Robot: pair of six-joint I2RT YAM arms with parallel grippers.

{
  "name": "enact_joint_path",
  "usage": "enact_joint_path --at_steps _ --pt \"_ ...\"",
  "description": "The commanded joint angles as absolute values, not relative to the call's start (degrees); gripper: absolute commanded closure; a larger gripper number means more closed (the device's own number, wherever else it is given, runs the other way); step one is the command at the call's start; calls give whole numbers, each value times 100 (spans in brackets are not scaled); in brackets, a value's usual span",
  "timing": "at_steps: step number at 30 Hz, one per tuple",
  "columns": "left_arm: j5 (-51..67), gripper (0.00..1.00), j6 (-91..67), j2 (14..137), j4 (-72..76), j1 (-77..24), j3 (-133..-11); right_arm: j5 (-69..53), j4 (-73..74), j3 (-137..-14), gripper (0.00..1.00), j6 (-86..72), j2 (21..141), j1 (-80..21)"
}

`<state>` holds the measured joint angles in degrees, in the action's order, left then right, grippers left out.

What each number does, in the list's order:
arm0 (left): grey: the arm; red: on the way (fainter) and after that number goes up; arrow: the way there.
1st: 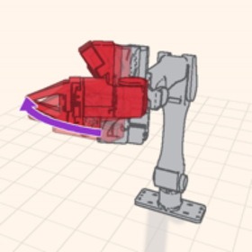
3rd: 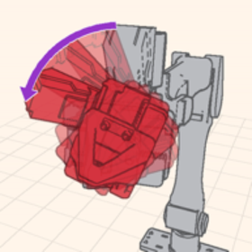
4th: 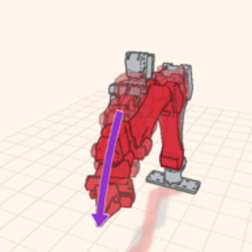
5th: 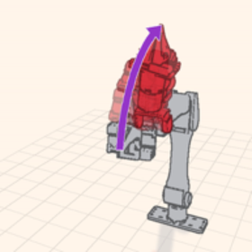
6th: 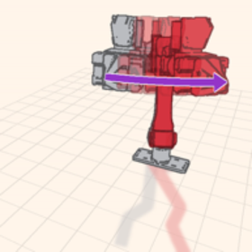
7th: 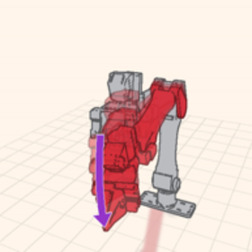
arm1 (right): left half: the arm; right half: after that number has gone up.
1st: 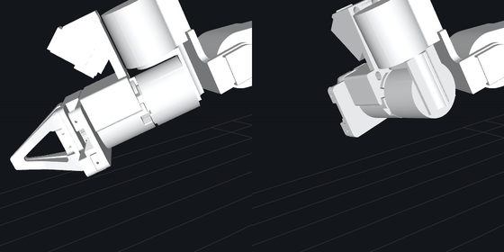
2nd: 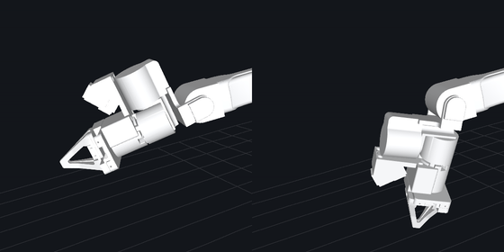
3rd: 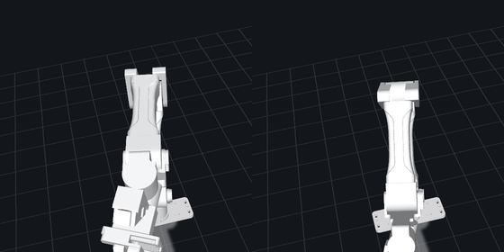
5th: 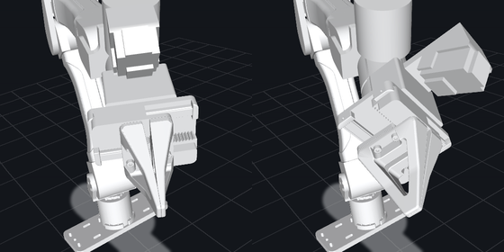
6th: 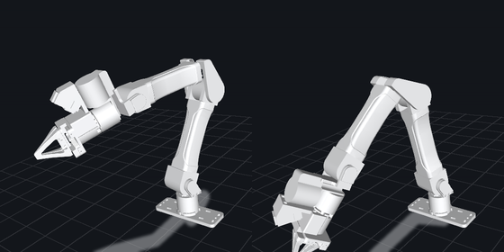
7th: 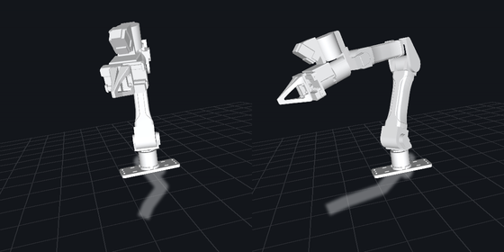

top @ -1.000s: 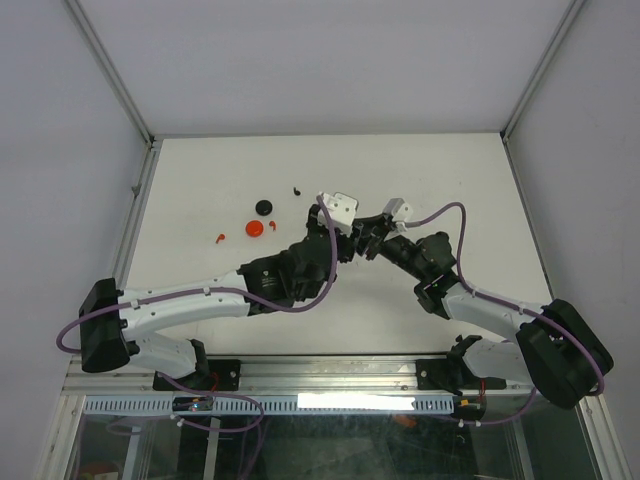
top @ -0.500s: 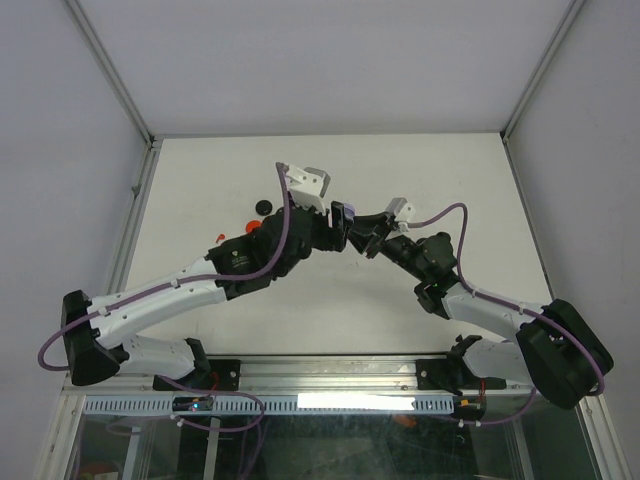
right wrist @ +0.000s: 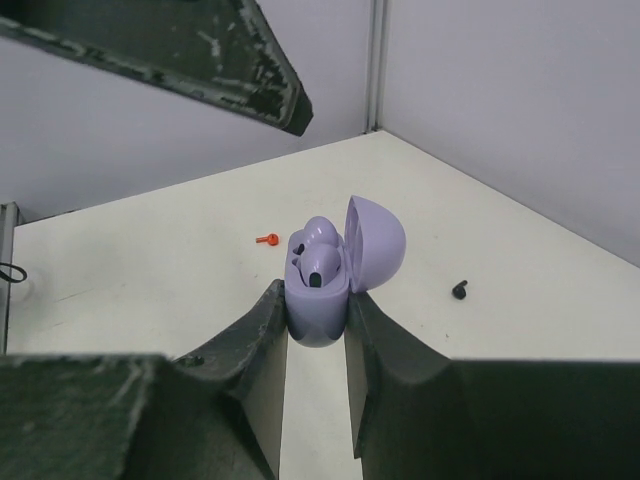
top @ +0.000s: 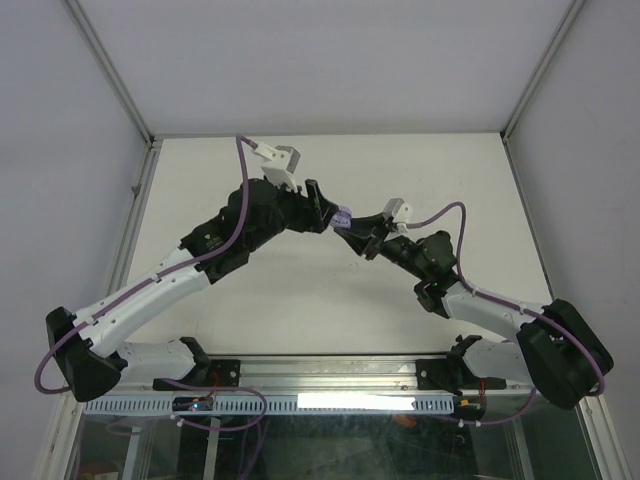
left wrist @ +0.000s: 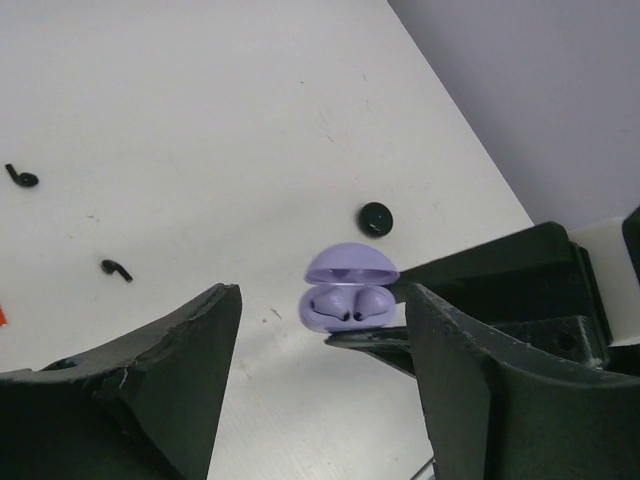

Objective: Insert the wireless bluetooth earbuds into the charging case
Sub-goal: Place the earbud in the charging case, then close the charging case.

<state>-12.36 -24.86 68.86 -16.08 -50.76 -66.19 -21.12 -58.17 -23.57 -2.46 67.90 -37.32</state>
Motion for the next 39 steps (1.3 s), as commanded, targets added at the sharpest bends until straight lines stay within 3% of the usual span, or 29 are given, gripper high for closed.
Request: enact_joint_path --at_steps 1,9,21,27,39 --pt "-242 30 -2527 6483 -1552 -4497 -6672 -2573 -5942 -2718 98 -243 6644 -3735" --pt "1790 18 -2813 6422 -946 -3704 -6219 -3555 -6054 -2993 98 -699 6837 -3698" --pt "3787 22 -3456 6799 185 -3366 -5794 -4209 -6747 -3149 97 -1625 7174 -3418" --pt "4220 29 -3567 6904 588 -3365 -5688 -4656 -7328 -3226 97 -2294 7539 -3238" --pt "4309 31 -3414 6535 1165 -3357 -5436 -5263 -7176 -3311 96 -2710 7923 -3196"
